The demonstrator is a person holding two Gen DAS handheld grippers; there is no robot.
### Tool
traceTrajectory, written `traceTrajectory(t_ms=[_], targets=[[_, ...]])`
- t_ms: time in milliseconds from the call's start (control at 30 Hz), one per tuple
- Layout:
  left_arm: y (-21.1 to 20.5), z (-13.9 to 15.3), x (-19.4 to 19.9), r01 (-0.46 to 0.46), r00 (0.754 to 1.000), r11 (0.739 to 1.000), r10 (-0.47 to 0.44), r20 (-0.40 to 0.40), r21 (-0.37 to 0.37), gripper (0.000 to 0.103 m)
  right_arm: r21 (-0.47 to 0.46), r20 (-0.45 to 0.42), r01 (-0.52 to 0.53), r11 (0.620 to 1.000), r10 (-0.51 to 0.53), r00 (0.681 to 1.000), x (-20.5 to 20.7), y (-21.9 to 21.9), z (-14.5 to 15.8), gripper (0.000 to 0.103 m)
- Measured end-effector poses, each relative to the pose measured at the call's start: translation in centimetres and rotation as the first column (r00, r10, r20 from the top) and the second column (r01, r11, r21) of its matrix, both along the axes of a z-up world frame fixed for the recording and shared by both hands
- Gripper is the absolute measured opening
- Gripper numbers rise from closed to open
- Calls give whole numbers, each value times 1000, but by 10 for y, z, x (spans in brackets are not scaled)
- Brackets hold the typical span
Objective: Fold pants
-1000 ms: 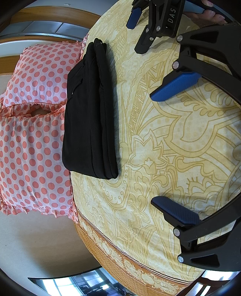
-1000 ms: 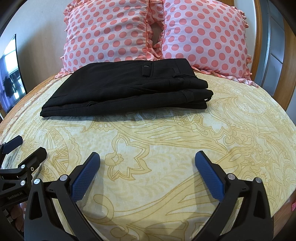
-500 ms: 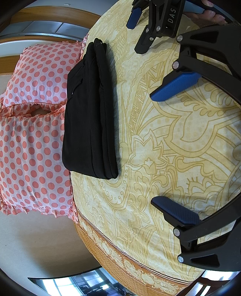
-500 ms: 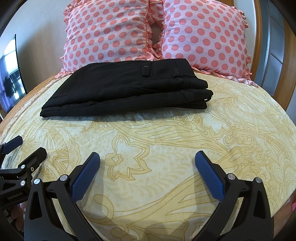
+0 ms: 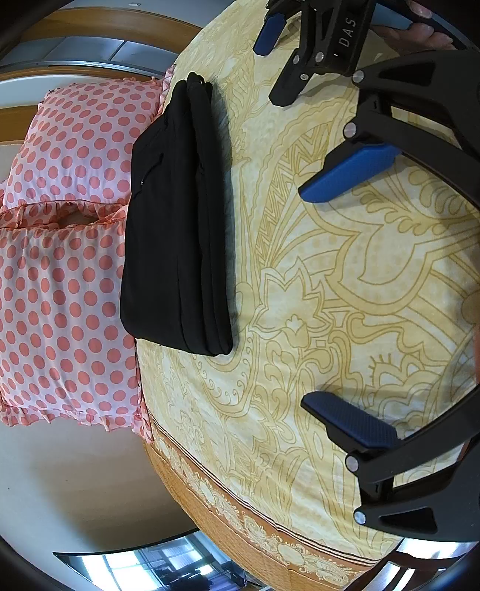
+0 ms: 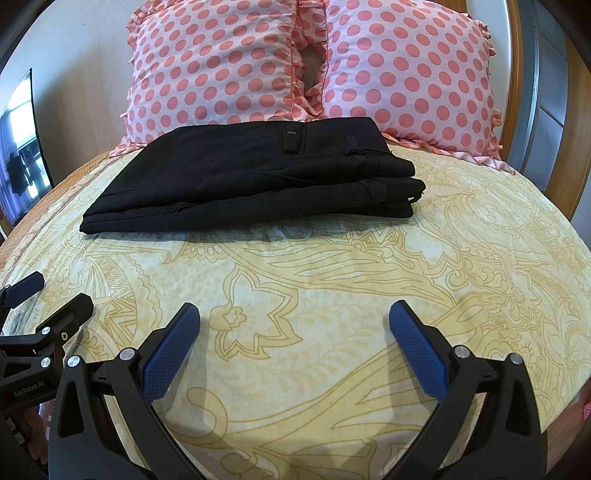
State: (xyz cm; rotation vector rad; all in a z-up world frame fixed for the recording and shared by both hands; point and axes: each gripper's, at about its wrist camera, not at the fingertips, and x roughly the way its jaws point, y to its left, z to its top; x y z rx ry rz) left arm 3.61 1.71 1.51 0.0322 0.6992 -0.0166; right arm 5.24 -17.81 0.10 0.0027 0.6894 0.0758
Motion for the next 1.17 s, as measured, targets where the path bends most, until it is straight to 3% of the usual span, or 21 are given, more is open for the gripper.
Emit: traceTrajectory(t_ms=[1167], targets=[[-1,-1,0,6,1000,1000,-6,3,-2,101,0,2,0,1000,0,1000,0,-1,-1,102]])
